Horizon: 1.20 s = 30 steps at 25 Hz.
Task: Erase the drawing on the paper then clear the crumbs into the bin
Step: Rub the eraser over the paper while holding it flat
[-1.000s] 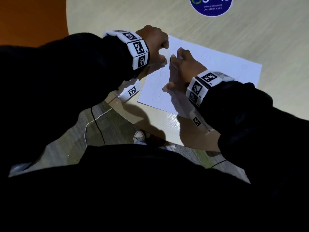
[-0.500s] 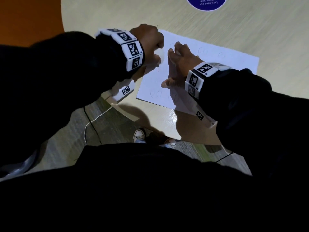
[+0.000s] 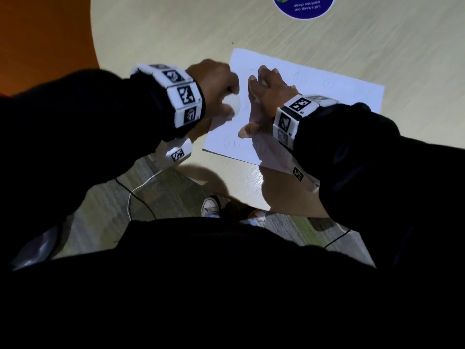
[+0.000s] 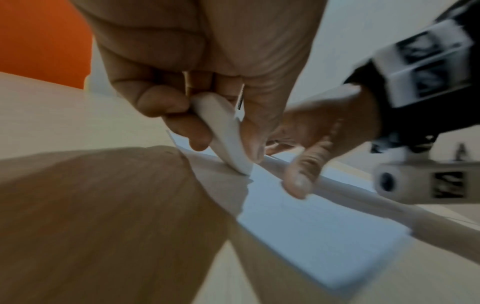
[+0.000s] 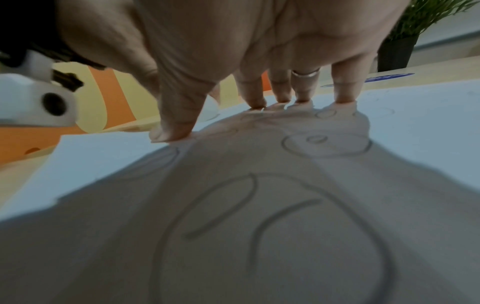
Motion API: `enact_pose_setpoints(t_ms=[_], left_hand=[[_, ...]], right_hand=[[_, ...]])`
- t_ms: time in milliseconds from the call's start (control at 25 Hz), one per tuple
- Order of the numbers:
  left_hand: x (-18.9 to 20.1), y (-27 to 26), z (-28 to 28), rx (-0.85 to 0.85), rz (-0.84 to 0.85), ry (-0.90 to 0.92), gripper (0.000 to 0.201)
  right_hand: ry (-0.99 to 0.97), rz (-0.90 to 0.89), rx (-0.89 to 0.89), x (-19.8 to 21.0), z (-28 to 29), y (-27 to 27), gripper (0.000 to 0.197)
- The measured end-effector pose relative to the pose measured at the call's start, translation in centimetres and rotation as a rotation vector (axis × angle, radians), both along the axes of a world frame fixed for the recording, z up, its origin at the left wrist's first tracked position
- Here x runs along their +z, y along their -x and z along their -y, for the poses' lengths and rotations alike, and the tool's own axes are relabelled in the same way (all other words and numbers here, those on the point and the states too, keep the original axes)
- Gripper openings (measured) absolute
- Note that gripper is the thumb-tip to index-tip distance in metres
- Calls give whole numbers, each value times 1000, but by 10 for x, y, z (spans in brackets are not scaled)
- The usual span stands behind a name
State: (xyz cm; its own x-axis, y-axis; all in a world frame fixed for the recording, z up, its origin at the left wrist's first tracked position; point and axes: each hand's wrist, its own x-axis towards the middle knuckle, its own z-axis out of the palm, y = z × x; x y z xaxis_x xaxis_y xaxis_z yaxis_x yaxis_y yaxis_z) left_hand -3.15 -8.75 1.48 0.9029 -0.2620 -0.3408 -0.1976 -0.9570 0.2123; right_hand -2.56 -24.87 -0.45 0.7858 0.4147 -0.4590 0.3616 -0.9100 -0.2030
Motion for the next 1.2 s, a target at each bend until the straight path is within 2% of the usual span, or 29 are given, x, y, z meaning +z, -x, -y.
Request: enact_pose_setpoints(t_ms=[80, 240, 480, 600, 720, 880, 1080, 1200], left_hand=[[-2, 10, -1, -11, -38, 12, 48], [9, -6, 5, 47, 19, 37, 46], [0, 12, 4, -34, -55, -20, 46], [7, -2, 5, 23, 9, 15, 45], [3, 3, 2, 25, -20, 16, 46], [4, 6, 1, -14, -62, -17, 44], [9, -20, -2, 93, 22, 61, 46], [2, -18, -3, 112, 16, 75, 47]], right_hand=[[10, 3, 5, -1, 1, 1, 113], [13, 22, 14, 0, -2, -1, 101], [11, 15, 23, -3, 2, -2, 113], [13, 43, 37, -2, 1, -1, 107], [-6, 36, 9, -4, 3, -3, 100], [3, 52, 44, -4, 2, -2, 111], [15, 11, 45, 0, 1, -3, 112], [4, 16, 50, 1, -1, -3, 100]])
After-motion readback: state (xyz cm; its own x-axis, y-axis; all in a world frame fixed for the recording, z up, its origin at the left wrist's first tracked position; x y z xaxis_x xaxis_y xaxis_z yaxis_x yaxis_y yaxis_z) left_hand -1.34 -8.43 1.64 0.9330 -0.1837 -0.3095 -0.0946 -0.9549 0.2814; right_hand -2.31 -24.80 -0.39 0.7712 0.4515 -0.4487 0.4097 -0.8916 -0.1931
